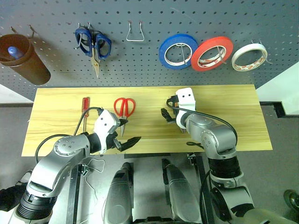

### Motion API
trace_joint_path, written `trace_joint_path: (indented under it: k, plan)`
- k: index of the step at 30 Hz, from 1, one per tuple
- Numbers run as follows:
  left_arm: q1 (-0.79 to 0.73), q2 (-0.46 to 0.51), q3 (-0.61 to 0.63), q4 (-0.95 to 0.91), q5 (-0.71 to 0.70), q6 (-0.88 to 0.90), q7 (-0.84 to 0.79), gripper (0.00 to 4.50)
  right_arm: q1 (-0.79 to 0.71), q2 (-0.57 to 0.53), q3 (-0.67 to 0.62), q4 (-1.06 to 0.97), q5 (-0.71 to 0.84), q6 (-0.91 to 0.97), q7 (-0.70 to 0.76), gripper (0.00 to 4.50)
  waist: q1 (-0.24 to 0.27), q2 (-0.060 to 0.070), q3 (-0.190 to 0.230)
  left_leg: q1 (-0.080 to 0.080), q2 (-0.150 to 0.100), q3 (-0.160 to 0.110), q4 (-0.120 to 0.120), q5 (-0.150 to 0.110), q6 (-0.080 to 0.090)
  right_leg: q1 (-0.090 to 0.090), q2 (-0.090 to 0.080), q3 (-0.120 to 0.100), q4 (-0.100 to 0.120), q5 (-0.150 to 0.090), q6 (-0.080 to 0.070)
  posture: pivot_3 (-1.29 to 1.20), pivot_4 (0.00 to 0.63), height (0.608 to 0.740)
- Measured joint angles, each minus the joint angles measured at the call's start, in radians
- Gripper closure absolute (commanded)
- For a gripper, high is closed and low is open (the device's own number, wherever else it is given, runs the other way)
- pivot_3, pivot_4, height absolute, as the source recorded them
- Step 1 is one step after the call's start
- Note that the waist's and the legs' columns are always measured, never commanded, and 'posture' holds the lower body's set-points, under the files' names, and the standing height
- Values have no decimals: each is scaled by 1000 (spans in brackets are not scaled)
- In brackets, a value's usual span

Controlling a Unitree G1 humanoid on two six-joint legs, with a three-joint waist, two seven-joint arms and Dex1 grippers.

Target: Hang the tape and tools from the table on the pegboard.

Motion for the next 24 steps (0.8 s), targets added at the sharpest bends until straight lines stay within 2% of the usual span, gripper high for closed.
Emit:
trace_joint_path:
  k: [8, 24]
  plan:
    - [-8, 2, 2, -9, -7, 19, 3, 0, -28, 46, -52, 77, -65, 2, -70, 17, -1, 3, 5, -1, 0, 0, -1, 0, 0, -1, 0, 0, -1, 0, 0, 58, 492, 721]
    - [-7, 7, 13, -33, -23, 24, 4, 0, -42, 41, -72, 159, -131, -7, -67, 17, -1, 3, 14, -1, 0, 0, -2, 0, 0, -1, 0, 0, -3, 0, 0, 61, 496, 721]
